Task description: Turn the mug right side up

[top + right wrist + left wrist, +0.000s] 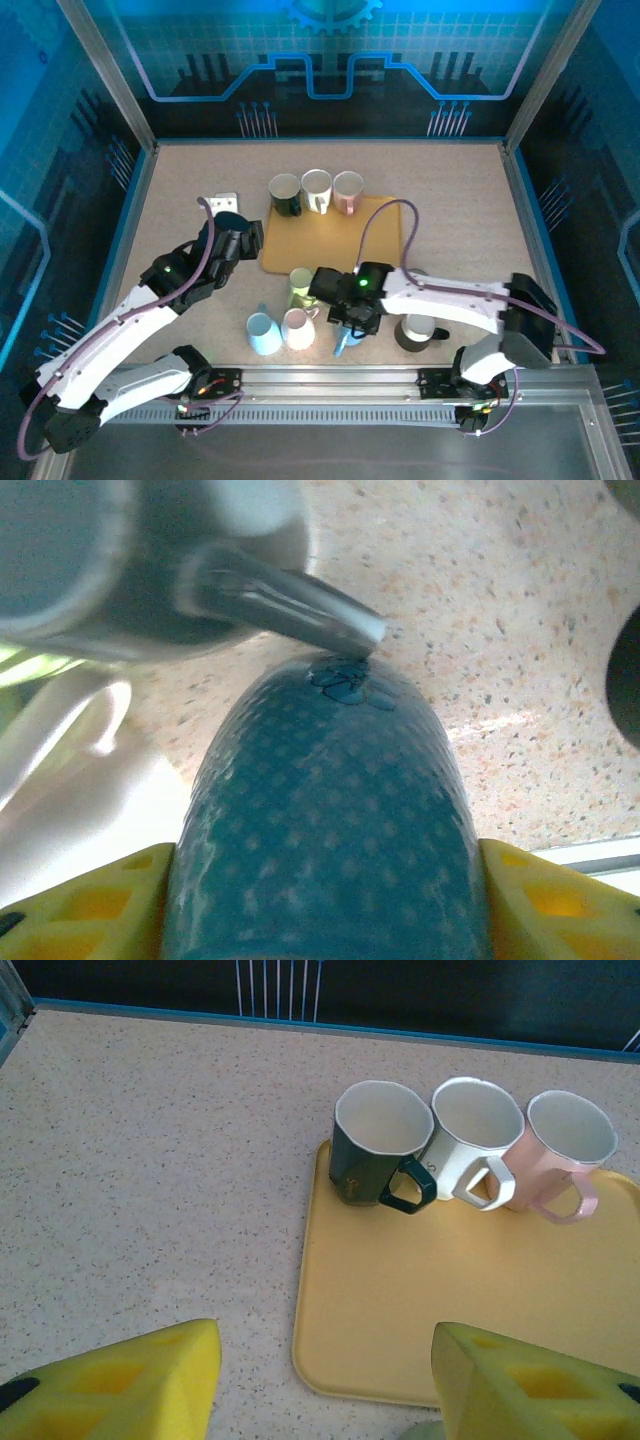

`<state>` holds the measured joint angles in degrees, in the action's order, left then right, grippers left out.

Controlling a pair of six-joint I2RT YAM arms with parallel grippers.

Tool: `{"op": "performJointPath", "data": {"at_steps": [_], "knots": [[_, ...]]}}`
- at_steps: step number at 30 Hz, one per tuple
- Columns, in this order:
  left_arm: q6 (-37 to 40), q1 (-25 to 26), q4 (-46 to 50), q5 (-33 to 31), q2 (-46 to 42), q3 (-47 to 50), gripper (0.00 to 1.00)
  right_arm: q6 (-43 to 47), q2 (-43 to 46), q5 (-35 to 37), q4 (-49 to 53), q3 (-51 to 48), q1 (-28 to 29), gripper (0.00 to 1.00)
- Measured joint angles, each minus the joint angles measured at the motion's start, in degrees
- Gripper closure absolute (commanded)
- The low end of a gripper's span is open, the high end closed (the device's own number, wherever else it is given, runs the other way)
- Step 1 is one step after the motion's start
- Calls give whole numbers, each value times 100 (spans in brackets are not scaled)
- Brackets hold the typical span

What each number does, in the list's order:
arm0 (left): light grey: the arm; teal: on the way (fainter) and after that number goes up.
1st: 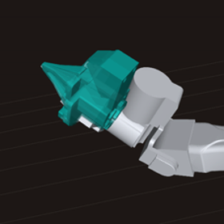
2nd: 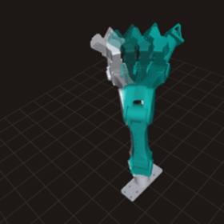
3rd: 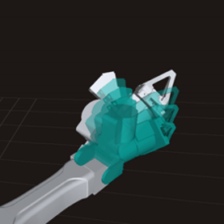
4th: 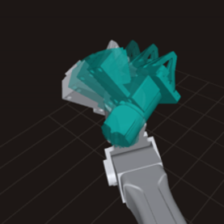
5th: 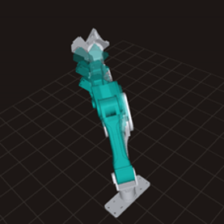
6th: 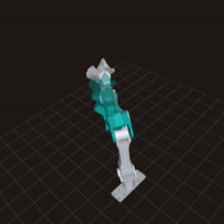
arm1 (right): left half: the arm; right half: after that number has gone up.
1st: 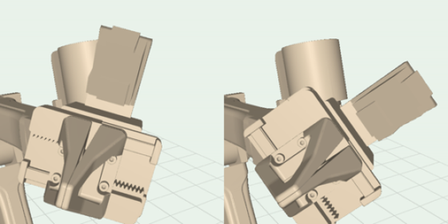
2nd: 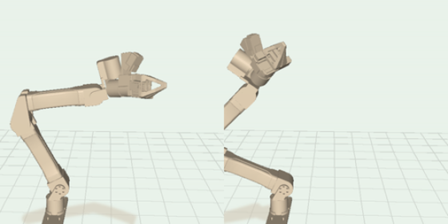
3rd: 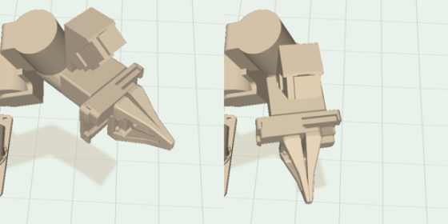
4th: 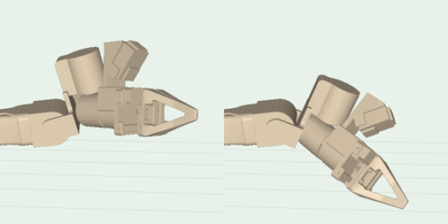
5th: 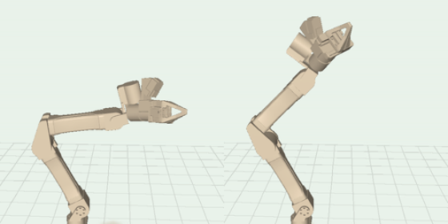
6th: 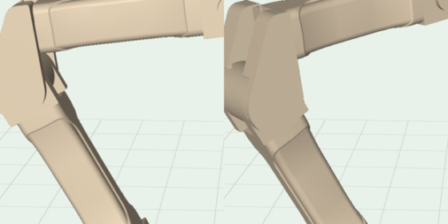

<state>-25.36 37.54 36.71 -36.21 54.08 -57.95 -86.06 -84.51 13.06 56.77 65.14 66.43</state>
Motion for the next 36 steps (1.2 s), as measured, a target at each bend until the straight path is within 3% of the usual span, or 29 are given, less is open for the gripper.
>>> {"op": "performJointPath", "data": {"at_steps": [6, 11, 18, 23, 27, 36], "knots": [[-15, -22, 310, 328, 0, -350, 41, 1069, 1521, -170, -605, -374, -24, 71], [-15, -92, 560, 859, -26, -494, 40, 1991, 2153, -505, -1379, -562, -201, 73], [-155, -581, 688, 2371, -81, -555, 37, 3029, 2343, -1187, -2573, -684, -1202, 77], [-280, -868, 476, 3475, -326, -389, 25, 3353, 2343, -1875, -3606, -1045, -2070, 80], [-643, -1069, -155, 4551, -649, 192, 23, 3362, 2271, -2391, -4529, -1338, -2549, 80], [-2575, -1119, -3117, 6522, -557, 1818, 17, 2789, 1974, -3281, -7114, -1947, -3176, 82]]}}
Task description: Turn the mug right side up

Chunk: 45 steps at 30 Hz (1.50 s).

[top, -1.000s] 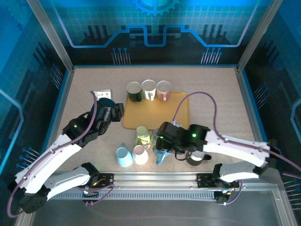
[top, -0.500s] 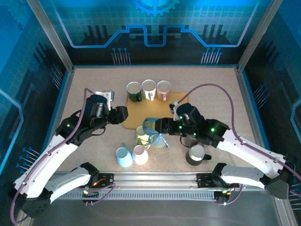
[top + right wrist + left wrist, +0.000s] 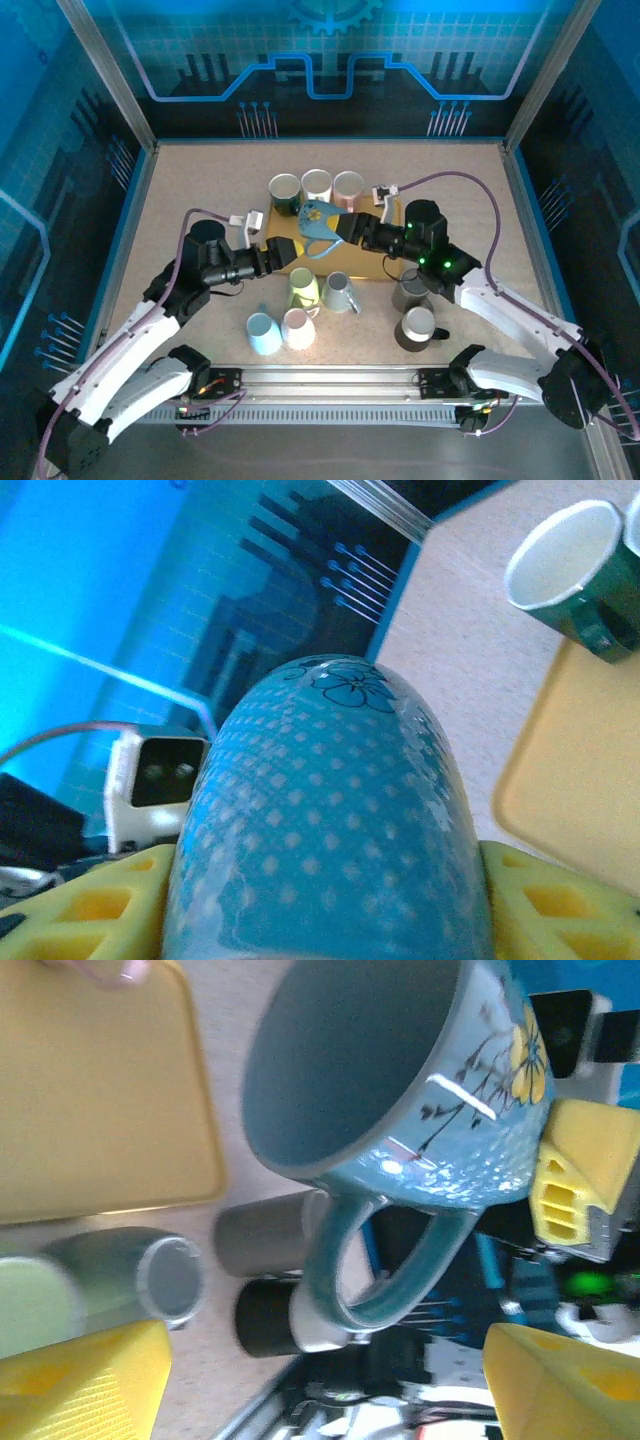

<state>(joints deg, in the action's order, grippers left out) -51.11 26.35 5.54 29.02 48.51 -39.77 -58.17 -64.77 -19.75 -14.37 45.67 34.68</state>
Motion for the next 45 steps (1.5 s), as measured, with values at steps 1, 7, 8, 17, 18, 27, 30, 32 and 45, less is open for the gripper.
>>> {"op": "performJointPath", "data": {"at_steps": [1, 7, 8, 17, 18, 27, 30, 32, 45], "knots": [[-168, 0, -302, 131, 52, 42, 17, -101, -46, -72, -267, -68, -35, 83], [-682, -20, -1471, 474, 223, 76, 21, -640, -203, -313, -1405, -396, -155, 84], [-743, -28, -1641, 507, 295, 92, 22, -730, -232, -332, -1585, -433, -173, 84], [-1008, -31, -2297, 599, 549, 319, 35, -1436, -535, -516, -2745, -671, -175, 86], [-1003, -31, -2328, 601, 551, 319, 38, -1482, -535, -527, -2817, -671, -175, 86], [-1023, -44, -2839, 684, 745, 321, 77, -2131, -955, -734, -3930, -802, -157, 87], [-1228, -70, -2844, 750, 761, 321, 99, -2052, -1016, -752, -4162, -850, -131, 82], [-1300, -70, -2868, 752, 745, 319, 100, -1952, -1014, -750, -4210, -852, -131, 78], [-1285, -70, -2809, 778, 654, 319, 100, -1869, -970, -769, -4212, -870, -96, 51]]}}
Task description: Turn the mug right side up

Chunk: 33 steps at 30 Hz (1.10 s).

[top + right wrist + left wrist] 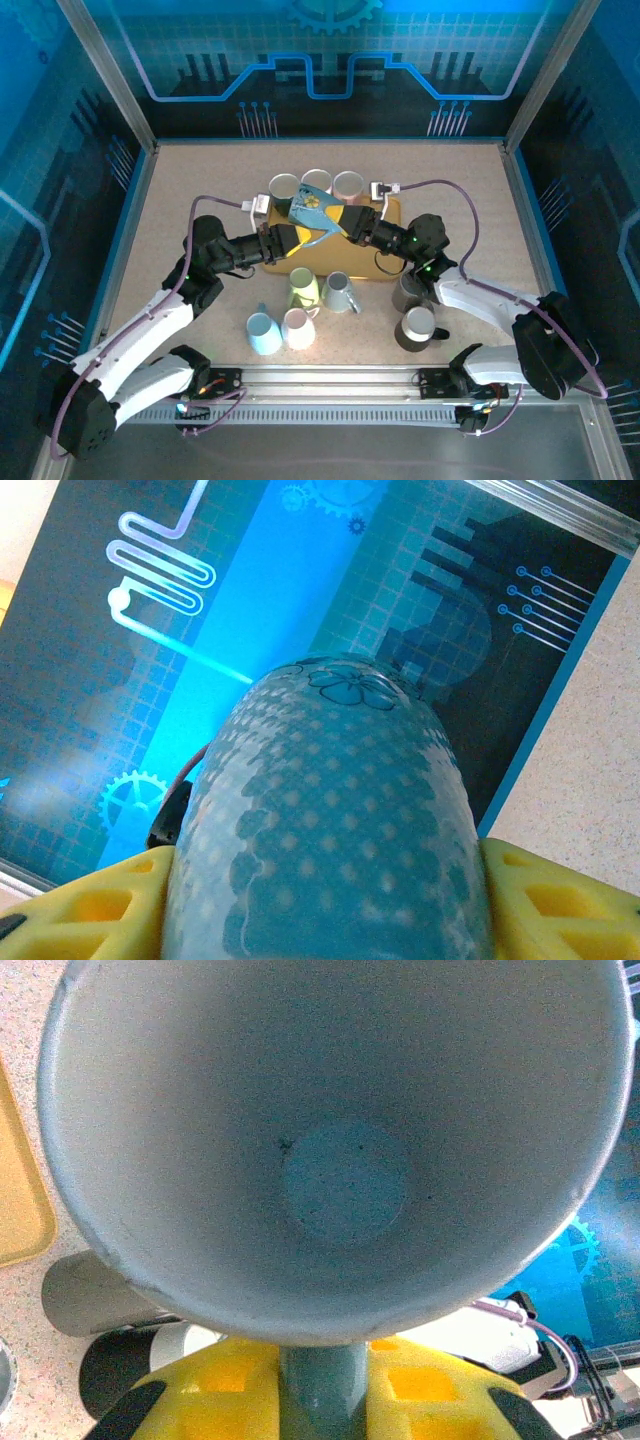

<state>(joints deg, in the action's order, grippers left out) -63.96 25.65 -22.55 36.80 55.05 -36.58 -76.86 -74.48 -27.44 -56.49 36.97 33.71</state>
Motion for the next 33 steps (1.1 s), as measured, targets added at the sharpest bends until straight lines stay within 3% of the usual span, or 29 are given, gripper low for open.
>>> {"op": "performJointPath", "data": {"at_steps": [2, 4, 7, 12, 20, 23, 26, 29, 33], "knots": [[0, 0, 0, 0, 0, 0, 100, 0, 0, 0, -4, -2, 2, 49], [0, 0, 0, 0, -2, 0, 100, 0, 0, 0, -9, -2, 2, 38], [46, 0, 33, -7, -39, 0, 100, 2, 0, -9, -17, -2, 7, 36], [297, 2, 155, -42, -175, 0, 100, -76, 0, -7, -70, -2, 50, 0], [914, 2, 597, -444, -433, -92, 100, -52, 407, 96, 466, -114, -90, 0], [1602, 131, 1493, -872, -380, -612, 100, 527, 1143, 485, 2118, -13, -350, 0], [2509, 656, 2472, -1648, 46, -1574, 100, 1530, 1808, 1283, 4363, 682, -527, 0], [3303, 1342, 3016, -2435, 758, -2483, 100, 2391, 2168, 2063, 6078, 1611, -704, 0], [4054, 2000, 3598, -3578, 1965, -3495, 100, 3150, 2756, 3246, 7646, 2312, -946, 0]]}}
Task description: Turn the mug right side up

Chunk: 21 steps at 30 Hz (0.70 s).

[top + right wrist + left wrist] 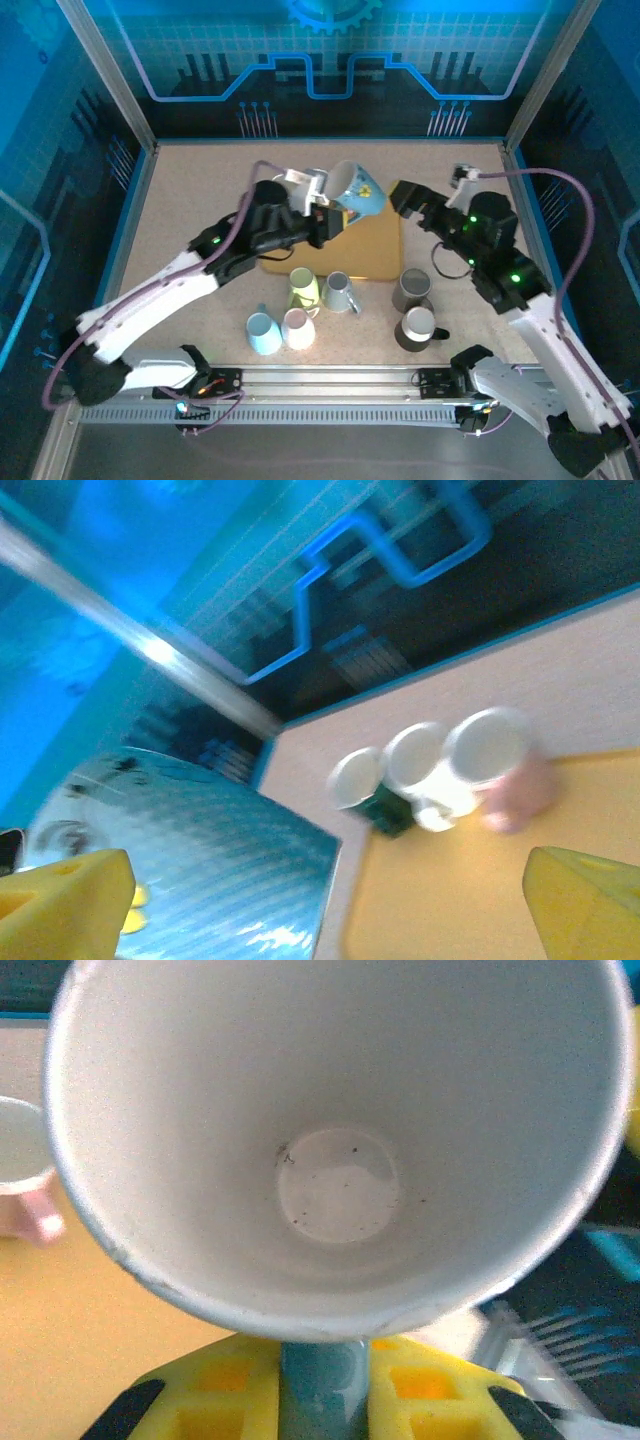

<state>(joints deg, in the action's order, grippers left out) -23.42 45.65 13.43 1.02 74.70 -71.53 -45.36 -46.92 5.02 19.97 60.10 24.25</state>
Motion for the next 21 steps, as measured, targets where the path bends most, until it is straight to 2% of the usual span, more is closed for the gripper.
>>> {"op": "performJointPath", "data": {"at_steps": [6, 9, 15, 21], "knots": [[546, 549, 872, -1696, 2120, -1655, 100, 531, 684, 1432, 1464, 455, -44, 0], [586, 686, 1244, -2365, 3014, -2474, 100, 610, 745, 1864, 1871, 621, -46, 0], [560, 778, 1753, -3060, 4395, -3860, 100, 686, 859, 2096, 2225, 496, -48, 0], [468, 776, 2072, -3355, 5302, -4623, 100, 691, 970, 1993, 2280, 264, -50, 0]]}}
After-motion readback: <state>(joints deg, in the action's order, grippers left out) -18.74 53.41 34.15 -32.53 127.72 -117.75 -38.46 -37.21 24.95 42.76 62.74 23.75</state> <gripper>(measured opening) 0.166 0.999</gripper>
